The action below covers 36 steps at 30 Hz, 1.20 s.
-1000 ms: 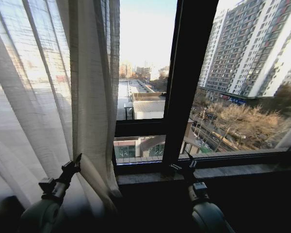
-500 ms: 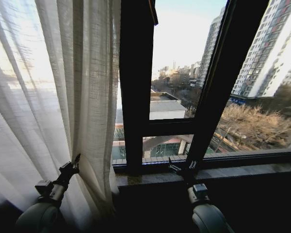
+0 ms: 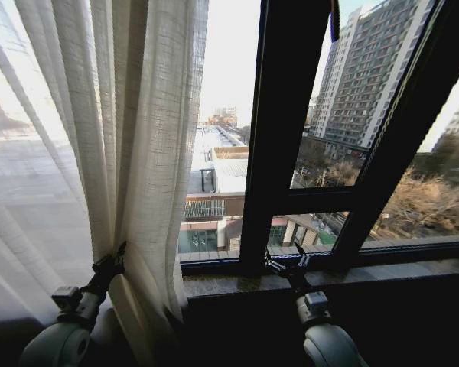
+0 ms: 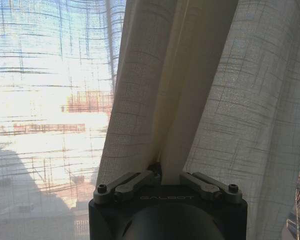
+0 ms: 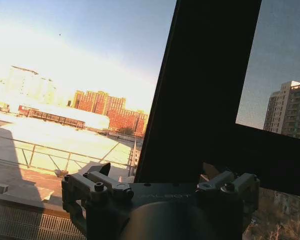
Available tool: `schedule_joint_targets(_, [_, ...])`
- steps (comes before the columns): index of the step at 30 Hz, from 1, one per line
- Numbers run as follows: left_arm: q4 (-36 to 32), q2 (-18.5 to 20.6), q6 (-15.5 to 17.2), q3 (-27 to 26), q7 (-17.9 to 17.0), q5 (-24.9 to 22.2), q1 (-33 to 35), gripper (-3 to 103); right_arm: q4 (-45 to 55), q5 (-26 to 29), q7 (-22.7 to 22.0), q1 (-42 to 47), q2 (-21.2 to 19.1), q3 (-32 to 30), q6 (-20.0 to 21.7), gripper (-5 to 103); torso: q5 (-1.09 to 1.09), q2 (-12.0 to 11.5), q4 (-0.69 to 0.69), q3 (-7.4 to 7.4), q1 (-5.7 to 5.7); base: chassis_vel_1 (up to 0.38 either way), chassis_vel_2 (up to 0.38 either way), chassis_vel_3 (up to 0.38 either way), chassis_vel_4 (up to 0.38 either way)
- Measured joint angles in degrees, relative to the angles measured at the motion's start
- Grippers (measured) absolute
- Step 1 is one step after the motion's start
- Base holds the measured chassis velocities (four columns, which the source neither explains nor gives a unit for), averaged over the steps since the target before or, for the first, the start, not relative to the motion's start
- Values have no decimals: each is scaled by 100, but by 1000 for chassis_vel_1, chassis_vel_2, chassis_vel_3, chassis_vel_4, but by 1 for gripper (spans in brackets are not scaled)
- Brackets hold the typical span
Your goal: Open the curtains by pulling them apart, changing their state from closed to fully open.
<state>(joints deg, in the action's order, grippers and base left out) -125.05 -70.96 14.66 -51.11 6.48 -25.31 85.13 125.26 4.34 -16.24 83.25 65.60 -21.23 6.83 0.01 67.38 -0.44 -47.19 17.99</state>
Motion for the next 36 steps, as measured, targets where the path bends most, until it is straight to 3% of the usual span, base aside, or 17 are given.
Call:
schedule_joint_targets(14, [-123,-95,-11,-66,-4,-4,75,0,41,-58,52,41,65,54,-48,100,0,0,3,0,0,339,331,-337,-328])
schedule_joint_targets(20, [-122,-100,-12,-134,-27,-2,85,0,37,-52,62,31,54,53,-59,100,-5,1,1,1,0,96,85,-74,-121])
schedule_joint_targets(24, [-78,-28,-14,-382,-347,-107,85,0,12,-50,69,21,43,44,-67,100,7,0,-2,0,-1,-14,-29,17,25])
schedule_joint_targets(31, [270,90,-13,-1123,-964,-414,39,0,-73,-53,103,-27,73,91,-94,100,3,0,-1,0,-1,-26,-33,31,29])
schedule_joint_targets(36, [1093,330,62,-2297,-2000,-682,12,0,-195,-58,116,-214,76,272,-99,100,-2,1,2,1,-1,0,0,0,0])
